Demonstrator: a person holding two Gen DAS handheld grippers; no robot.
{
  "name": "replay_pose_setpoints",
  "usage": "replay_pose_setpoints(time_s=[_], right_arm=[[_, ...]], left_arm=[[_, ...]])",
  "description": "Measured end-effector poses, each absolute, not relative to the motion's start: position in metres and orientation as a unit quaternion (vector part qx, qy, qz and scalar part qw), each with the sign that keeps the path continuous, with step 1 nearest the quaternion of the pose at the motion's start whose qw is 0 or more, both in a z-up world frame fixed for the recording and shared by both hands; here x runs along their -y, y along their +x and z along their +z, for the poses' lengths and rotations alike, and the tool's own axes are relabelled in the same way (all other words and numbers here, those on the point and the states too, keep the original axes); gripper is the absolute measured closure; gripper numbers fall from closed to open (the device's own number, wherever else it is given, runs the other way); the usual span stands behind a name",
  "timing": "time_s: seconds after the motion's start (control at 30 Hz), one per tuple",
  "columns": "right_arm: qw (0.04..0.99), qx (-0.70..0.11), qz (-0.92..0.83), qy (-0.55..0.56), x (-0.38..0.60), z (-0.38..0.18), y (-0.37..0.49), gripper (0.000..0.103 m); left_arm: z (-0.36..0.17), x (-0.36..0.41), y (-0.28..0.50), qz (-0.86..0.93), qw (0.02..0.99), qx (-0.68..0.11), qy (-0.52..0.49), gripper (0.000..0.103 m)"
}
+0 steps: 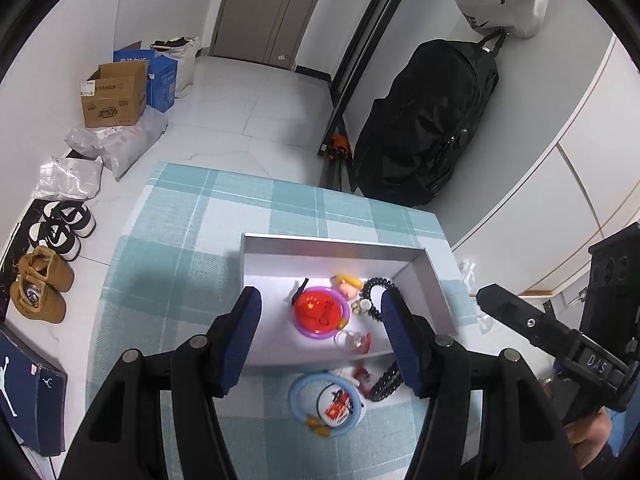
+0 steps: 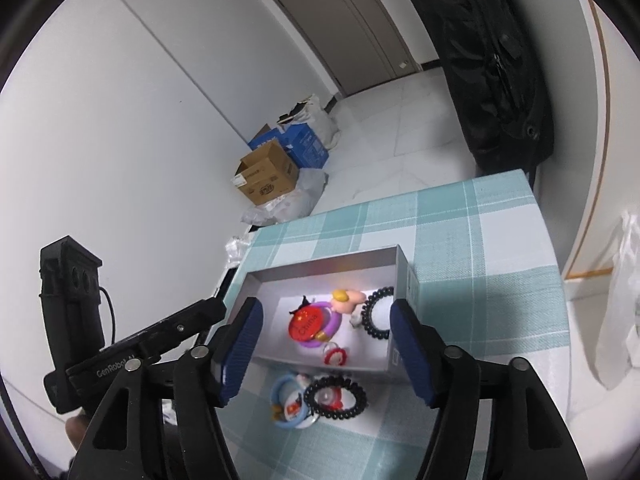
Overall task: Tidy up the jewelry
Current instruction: 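Raise the left gripper out of the box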
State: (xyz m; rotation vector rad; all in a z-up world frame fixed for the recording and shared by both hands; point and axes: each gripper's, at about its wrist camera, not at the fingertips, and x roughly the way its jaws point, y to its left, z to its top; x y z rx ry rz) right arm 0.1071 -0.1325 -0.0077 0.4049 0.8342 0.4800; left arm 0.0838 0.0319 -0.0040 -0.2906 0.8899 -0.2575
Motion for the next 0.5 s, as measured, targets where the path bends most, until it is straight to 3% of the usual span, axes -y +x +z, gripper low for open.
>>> replay_pose_setpoints(time_s=[0.23, 0.5], right_arm=[[0.872, -0.383, 0.249, 0.175, 0.130, -0.005, 0.086, 0.024], [0.870, -0.408, 0.241, 0.137, 0.123, -0.022, 0.067, 0.021]], left_arm=[[-0.009, -0.040, 0.067, -0.112, 0.889, -0.427, -0.124, 0.045], [-0.021, -0.044, 0.047, -0.099, 0.885, -0.440, -0.112, 0.044]])
